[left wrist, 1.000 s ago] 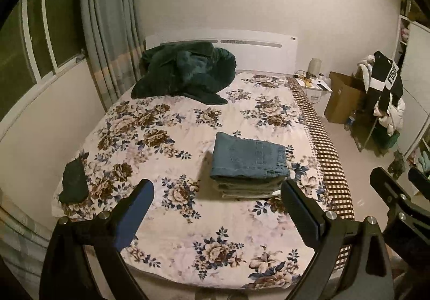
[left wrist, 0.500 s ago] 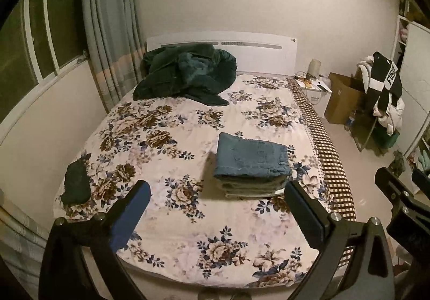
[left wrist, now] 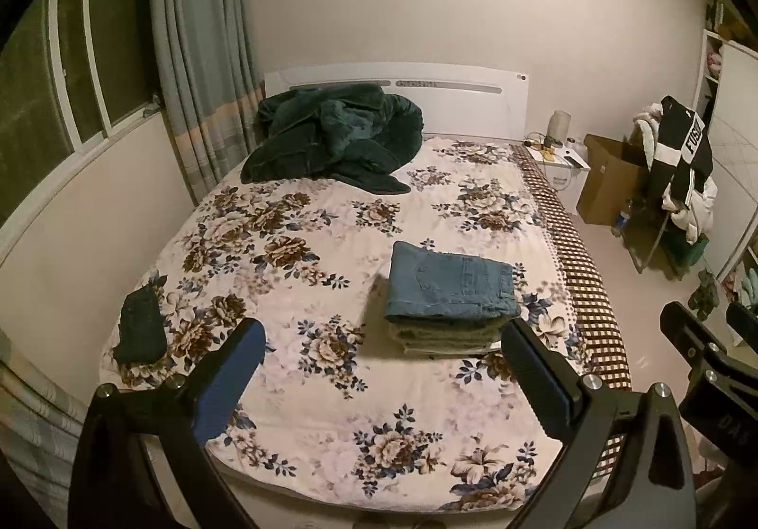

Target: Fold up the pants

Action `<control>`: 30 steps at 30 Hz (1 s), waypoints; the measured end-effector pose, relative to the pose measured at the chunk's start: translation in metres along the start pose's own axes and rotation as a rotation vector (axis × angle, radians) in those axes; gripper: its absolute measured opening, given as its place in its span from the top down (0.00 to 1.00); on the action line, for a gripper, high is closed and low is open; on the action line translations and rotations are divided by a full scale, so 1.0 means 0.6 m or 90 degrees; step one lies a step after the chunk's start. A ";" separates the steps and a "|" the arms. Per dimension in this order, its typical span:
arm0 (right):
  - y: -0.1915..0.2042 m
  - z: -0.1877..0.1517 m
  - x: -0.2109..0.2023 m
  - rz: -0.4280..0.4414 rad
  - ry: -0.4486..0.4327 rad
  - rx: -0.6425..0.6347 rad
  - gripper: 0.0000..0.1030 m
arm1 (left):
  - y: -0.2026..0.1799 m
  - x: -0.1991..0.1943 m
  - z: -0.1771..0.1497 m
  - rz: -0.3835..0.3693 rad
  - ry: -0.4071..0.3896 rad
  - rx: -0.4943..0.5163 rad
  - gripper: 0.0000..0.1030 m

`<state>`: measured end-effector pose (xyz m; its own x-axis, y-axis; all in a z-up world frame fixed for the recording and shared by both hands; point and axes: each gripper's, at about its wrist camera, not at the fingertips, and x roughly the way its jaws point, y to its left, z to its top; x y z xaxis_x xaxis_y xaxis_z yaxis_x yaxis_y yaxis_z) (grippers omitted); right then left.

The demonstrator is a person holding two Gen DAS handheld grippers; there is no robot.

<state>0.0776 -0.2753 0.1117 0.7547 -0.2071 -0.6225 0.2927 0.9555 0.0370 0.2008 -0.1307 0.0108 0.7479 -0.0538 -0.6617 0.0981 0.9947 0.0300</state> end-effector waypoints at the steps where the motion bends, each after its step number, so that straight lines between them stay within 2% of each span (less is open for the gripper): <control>1: -0.001 0.000 0.000 0.001 0.001 0.000 0.00 | 0.000 -0.001 0.000 0.000 0.001 0.000 0.01; 19: 0.008 -0.007 0.008 0.011 0.008 -0.014 0.00 | 0.004 -0.003 0.003 0.000 0.004 -0.003 0.01; 30: 0.012 -0.013 0.027 0.023 0.018 -0.022 0.00 | 0.008 -0.008 -0.009 0.018 0.005 -0.016 0.01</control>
<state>0.0873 -0.2701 0.0961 0.7473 -0.1669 -0.6432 0.2450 0.9690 0.0332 0.1942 -0.1254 0.0103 0.7450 -0.0258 -0.6666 0.0612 0.9977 0.0298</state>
